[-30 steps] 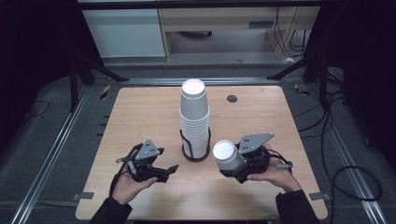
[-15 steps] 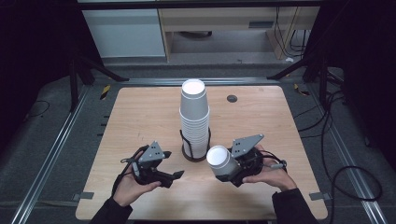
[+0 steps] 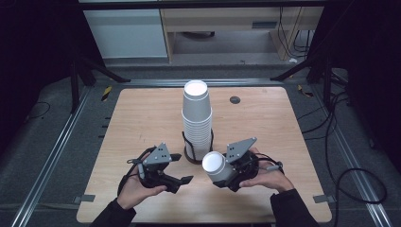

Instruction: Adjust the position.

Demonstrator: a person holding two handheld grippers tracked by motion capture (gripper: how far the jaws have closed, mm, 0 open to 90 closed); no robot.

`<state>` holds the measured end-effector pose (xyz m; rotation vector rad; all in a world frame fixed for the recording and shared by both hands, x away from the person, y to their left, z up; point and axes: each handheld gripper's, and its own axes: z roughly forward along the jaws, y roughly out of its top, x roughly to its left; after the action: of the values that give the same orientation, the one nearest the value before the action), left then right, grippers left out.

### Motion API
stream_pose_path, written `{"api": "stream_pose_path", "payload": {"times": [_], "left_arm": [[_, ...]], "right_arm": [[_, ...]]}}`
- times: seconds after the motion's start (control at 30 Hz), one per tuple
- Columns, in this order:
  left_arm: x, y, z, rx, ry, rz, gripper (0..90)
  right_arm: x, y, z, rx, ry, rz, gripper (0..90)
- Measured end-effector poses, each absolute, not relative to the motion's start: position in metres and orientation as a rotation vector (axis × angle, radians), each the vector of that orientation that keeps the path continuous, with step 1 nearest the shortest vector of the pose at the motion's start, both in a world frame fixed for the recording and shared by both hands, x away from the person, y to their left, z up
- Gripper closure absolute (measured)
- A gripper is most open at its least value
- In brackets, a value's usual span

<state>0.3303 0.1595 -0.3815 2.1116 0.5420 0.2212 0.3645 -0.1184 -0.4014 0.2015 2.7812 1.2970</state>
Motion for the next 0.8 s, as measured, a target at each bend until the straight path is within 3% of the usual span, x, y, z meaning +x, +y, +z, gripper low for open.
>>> {"api": "stream_pose_path", "payload": {"times": [0.8], "left_arm": [[0.342, 0.119, -0.370, 2.140, 0.427, 0.136, 15.6]], "right_arm": [[0.368, -0.101, -0.403, 0.160, 2.814, 1.266, 16.3]]}}
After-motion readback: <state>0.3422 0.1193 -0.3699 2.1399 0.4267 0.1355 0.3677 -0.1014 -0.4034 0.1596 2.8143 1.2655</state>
